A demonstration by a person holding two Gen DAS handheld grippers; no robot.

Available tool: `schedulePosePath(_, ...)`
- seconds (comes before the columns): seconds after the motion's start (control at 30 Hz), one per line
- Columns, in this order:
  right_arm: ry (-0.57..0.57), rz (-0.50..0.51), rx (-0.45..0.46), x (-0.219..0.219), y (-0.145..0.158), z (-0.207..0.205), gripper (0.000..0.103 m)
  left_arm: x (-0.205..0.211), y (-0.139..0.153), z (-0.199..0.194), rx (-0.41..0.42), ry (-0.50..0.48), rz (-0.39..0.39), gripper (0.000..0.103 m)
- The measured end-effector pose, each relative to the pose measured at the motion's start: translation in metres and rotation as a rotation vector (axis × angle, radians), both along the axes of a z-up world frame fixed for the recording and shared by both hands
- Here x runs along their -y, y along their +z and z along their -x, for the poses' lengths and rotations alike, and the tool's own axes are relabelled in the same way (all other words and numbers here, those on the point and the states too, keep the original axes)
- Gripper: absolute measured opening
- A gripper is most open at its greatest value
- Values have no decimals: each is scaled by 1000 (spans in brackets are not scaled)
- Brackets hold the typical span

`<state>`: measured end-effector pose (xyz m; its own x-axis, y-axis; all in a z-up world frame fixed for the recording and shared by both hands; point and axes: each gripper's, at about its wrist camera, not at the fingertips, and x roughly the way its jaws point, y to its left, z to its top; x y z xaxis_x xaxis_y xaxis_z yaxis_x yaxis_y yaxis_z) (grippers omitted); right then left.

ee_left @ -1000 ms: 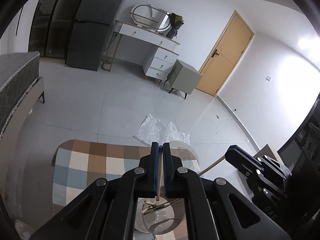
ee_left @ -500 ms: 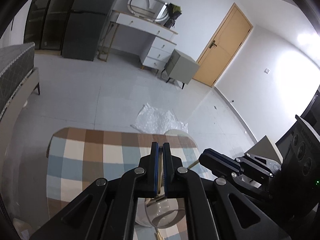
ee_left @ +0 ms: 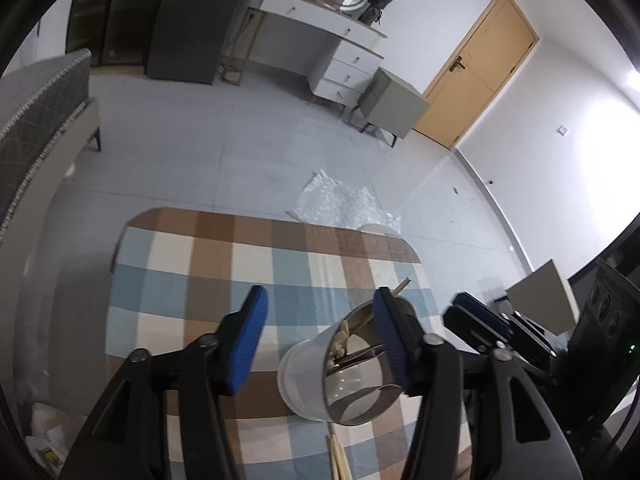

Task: Organize utensils
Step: 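Open both tools and withdraw them from the utensil holder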

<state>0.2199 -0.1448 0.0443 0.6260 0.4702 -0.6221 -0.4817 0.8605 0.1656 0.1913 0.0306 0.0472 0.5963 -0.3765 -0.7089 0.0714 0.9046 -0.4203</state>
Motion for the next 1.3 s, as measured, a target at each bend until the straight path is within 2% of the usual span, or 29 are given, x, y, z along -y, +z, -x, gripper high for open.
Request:
schedulePosePath(0.1, -15, -26, 5, 6, 7, 9, 23, 1, 7, 11, 28, 24, -35, 59)
schedulePosePath(0.33, -48, -89, 55, 16, 29, 46, 36, 12, 31, 45, 97, 57, -132, 63)
schedulePosePath(0.43, -64, -119, 79, 22, 39, 62, 44, 15, 38, 58, 135, 71, -164, 73)
schedulePosePath(0.5, -74, -131, 88, 22, 42, 72, 47, 15, 43, 69, 163, 91, -172, 76)
schedulePosePath(0.67, -98, -170, 105, 30, 50, 98, 52, 15, 43, 86, 165, 130, -171, 78)
schedulePosePath(0.8, -120, -181, 125, 39, 53, 120, 57, 21, 45, 103, 185, 142, -204, 79)
schedulePosePath(0.93, -142, -186, 140, 46, 53, 136, 62, 28, 45, 119, 218, 158, -247, 86)
schedulePosePath(1.03, -156, -196, 139, 51, 51, 147, 63, 31, 43, 128, 229, 157, -264, 86)
schedulePosePath(1.3, -183, -200, 148, 58, 42, 173, 75, 40, 36, 150, 243, 155, -289, 87)
